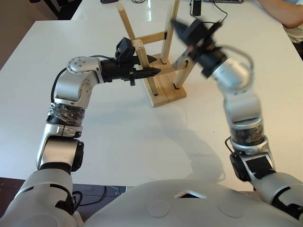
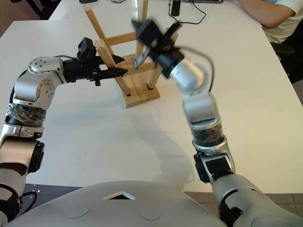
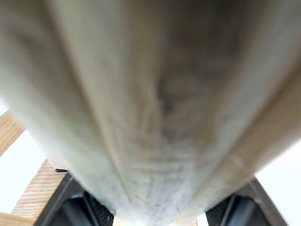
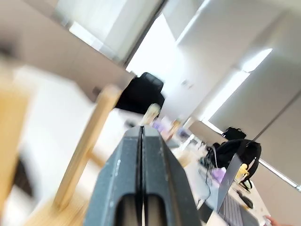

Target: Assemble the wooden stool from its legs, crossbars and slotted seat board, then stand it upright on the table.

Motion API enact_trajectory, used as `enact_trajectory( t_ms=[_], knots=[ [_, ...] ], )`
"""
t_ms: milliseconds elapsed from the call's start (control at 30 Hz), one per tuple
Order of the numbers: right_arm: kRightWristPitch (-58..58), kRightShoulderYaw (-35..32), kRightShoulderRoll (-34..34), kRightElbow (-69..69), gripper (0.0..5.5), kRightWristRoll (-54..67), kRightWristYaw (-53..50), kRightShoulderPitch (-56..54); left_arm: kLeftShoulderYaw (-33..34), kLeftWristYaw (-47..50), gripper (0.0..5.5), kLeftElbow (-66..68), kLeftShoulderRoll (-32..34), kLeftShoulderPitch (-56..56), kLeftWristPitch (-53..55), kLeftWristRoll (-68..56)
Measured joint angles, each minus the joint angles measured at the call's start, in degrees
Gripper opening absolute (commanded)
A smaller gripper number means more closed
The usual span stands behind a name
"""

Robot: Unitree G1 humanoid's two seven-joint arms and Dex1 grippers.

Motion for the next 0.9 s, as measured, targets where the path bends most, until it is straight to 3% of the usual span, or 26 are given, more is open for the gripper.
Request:
enact_trajectory(
  t_ms=[67, 200, 267, 400, 500, 633, 767, 900],
  knots=[
    [-0.5, -8.5, -8.0, 5.9, 0.0, -0.5, -2.4, -4.2, -0.4, 0.0, 2.08, 0.0, 0.0, 0.1, 0.0, 0.0],
    [-0.4, -13.7, -16.8, 22.3, 0.0, -4.9, -7.6, -3.1, -0.1, -0.1, 2.08, -1.4, 0.9, 1.6, -0.3, -0.4],
    [0.8, -12.7, -16.3, 24.2, 0.0, -3.0, -5.0, -0.4, 0.2, -1.2, 2.08, -2.7, 1.5, 2.8, -0.4, -1.0],
    [3.9, -1.8, -6.5, 10.4, 0.0, 12.6, 7.8, 9.4, 1.2, -4.2, 2.08, -4.4, 2.6, 4.9, -2.1, -2.5],
    [8.7, -1.6, -6.2, 1.9, 0.0, 19.8, 8.3, 15.0, 2.7, -9.2, 2.08, -4.7, 6.0, 7.0, -4.0, -4.4],
    [12.7, -1.5, -9.1, -5.6, 0.0, 20.6, 8.2, 18.4, 2.6, -11.3, 2.08, -3.9, 6.0, 7.4, -5.2, -4.6],
    [13.5, 0.1, -8.5, -6.2, 0.0, 18.9, 5.3, 17.7, 1.8, -8.1, 2.78, 0.0, 4.0, 7.7, -6.5, -0.7],
    [11.4, -0.4, -5.7, -1.8, 0.48, 18.7, 2.7, 15.8, 0.5, -5.8, 3.34, 2.0, 1.6, 9.0, -5.3, 2.2]
  ],
)
